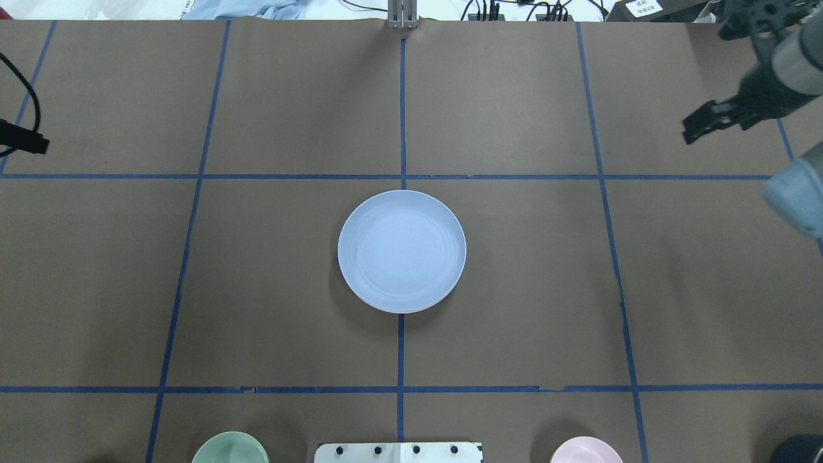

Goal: Stack three plates with pink and blue

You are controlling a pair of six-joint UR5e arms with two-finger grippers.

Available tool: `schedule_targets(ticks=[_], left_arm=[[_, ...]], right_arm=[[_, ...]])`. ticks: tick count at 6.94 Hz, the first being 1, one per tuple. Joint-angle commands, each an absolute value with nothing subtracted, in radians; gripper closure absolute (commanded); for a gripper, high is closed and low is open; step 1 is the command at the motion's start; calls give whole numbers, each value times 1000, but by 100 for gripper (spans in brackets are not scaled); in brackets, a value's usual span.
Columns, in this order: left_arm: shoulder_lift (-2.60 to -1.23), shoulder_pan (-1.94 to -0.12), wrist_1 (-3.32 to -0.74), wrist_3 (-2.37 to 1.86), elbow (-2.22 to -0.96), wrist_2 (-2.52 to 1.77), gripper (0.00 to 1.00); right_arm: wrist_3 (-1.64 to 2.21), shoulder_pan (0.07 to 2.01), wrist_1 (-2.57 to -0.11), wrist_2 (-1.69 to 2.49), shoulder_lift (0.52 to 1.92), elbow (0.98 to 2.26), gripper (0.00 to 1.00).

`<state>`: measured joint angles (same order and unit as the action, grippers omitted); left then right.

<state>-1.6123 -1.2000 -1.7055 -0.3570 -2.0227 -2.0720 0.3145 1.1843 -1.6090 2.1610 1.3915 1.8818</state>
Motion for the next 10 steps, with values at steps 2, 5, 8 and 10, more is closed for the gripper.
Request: schedule_targets(ticks=[2, 5, 8, 10], left_arm=[[-1583, -1498, -1684, -12, -1765, -2299, 0], [-1527, -1518, -1697, 7, -1706, -2307, 0], [-1419, -1655, -1695, 118, -1729, -2429, 0], [-1419, -1655, -1695, 118, -1741, -2412, 0]], right_arm=[[9, 1441, -1601, 2250, 1697, 1878, 0], [8, 1529, -1601, 2249, 1750, 1813, 0], [9, 1529, -1601, 2252, 1749, 1809, 0], [9, 1529, -1601, 2253, 1749, 1809, 0]])
